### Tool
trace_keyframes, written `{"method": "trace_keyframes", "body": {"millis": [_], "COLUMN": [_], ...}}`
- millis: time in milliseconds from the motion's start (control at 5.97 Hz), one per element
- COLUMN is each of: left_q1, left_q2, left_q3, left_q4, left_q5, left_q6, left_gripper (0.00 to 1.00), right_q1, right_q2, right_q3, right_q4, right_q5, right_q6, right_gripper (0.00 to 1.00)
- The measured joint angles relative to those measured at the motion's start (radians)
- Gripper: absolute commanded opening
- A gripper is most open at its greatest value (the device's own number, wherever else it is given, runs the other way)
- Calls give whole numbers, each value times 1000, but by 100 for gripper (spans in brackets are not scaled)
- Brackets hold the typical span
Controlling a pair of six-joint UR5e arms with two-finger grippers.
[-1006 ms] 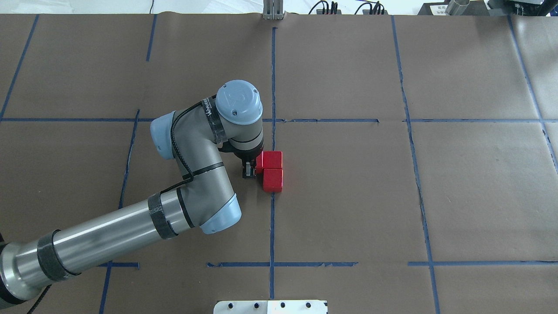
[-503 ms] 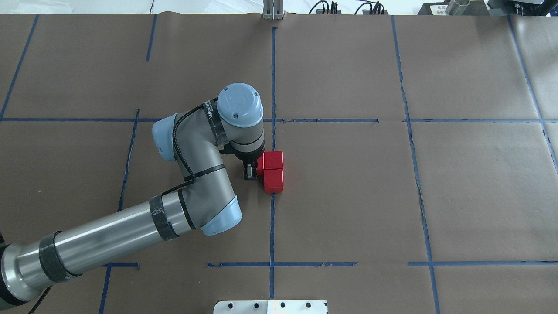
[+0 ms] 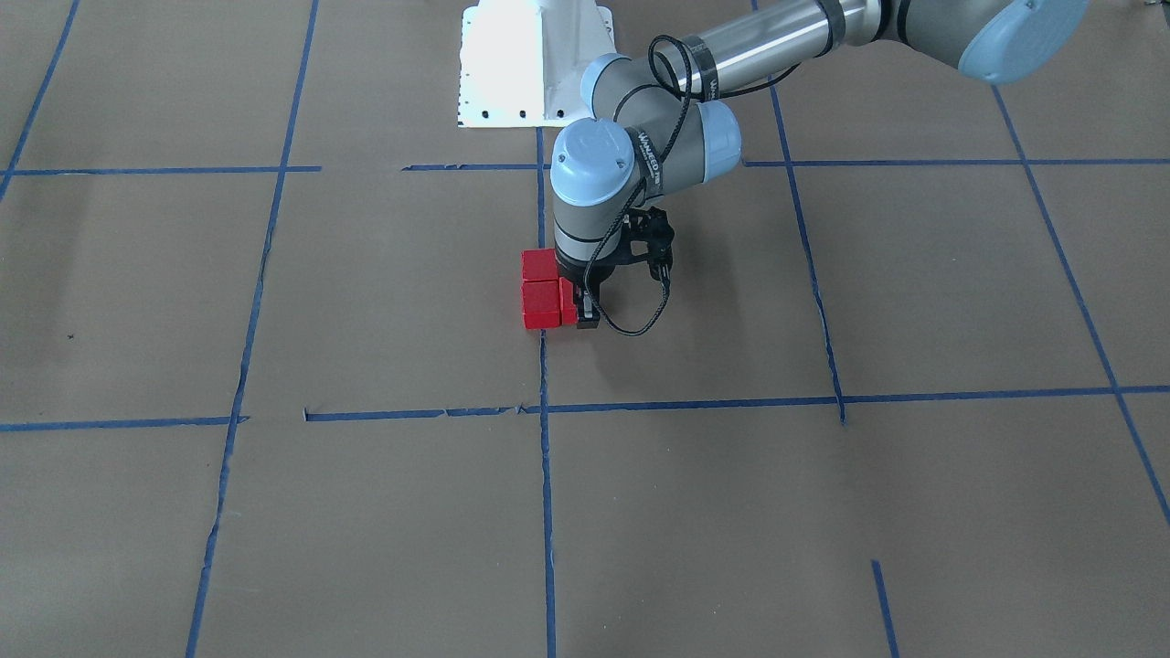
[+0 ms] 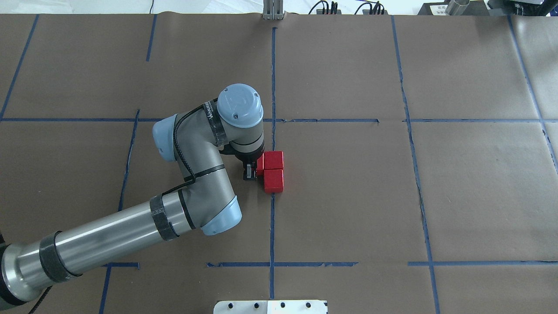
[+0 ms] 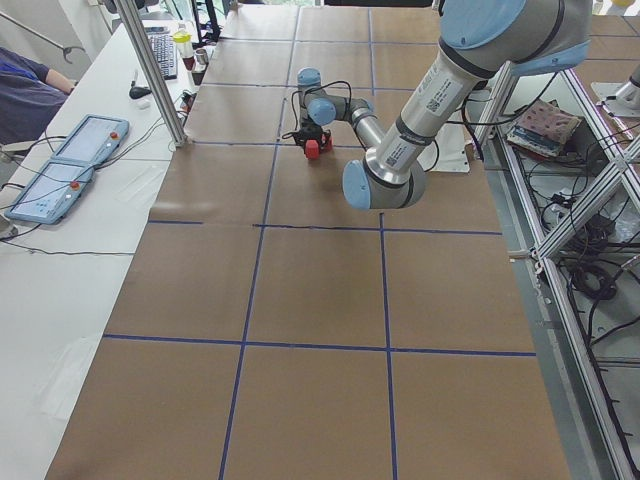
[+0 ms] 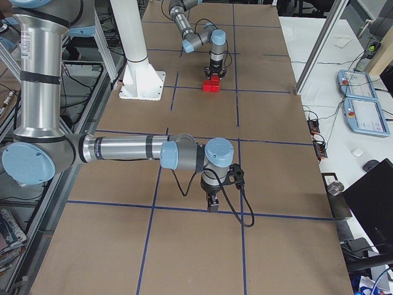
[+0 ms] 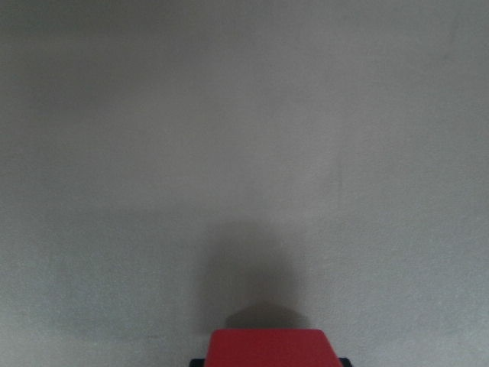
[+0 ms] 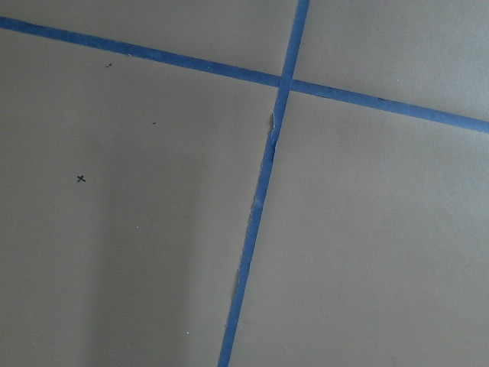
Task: Form red blocks into L shape at center
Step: 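Place the cube beside the farther cube of the pair and open the left gripper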
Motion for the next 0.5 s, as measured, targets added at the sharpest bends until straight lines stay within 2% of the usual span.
{"method": "trace_keyframes", "body": {"millis": [503], "left_q1": [0], "left_q2": [-1], "left_q3": [6], "left_q4": [0], "left_q5": [19], "left_q6": [-2], "left_gripper": [58], "right_q1": [0], "right_q2": [0], "right_q3": [0], "right_q4": [0], "right_q5": [0], "right_q6": [0], "right_gripper": [99]}}
